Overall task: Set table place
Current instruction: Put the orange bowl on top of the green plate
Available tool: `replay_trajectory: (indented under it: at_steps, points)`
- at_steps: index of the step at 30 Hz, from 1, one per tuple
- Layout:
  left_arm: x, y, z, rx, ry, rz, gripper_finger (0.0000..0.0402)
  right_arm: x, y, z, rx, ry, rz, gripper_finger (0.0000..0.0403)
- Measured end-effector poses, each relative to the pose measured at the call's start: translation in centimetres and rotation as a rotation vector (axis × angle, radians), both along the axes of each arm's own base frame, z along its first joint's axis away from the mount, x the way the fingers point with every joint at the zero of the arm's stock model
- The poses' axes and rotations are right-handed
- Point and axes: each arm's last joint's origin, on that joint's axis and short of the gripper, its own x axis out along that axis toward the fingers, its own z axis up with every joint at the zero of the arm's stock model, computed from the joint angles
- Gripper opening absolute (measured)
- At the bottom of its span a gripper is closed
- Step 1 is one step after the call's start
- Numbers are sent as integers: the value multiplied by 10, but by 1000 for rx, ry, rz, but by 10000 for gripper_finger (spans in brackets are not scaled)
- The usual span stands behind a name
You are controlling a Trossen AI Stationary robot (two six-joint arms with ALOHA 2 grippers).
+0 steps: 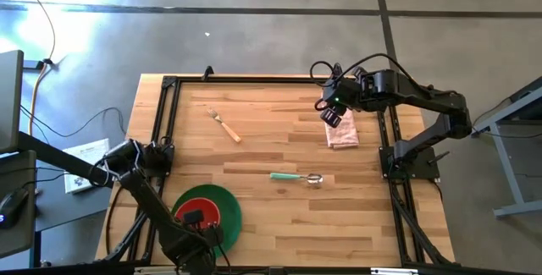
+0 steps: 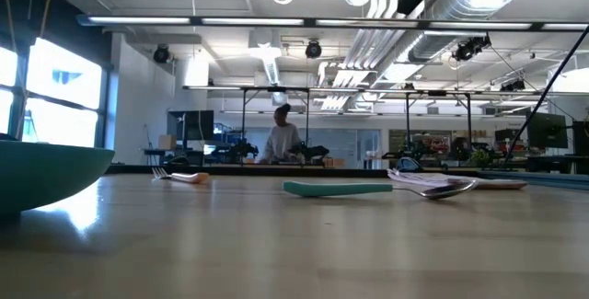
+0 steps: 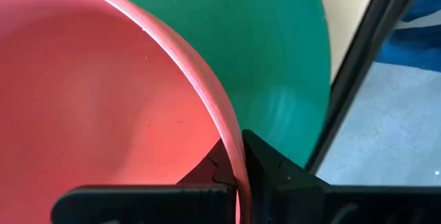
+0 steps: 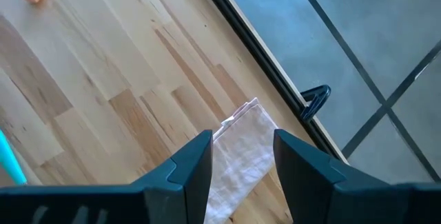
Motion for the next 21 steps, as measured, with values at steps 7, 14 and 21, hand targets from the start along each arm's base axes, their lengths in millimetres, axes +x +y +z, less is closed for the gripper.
replay_trajectory:
  at_steps: [7, 14, 21]
  points:
    - [-4, 4, -19, 14, -10, 0, 0, 0, 0, 0, 12, -3, 3, 146]
    - [-2, 3, -19, 16, -41, 10, 5, 0, 0, 0, 15, -3, 4, 146]
    - [3, 1, -15, 19, -94, 28, 48, 0, 0, 0, 15, -4, 4, 146]
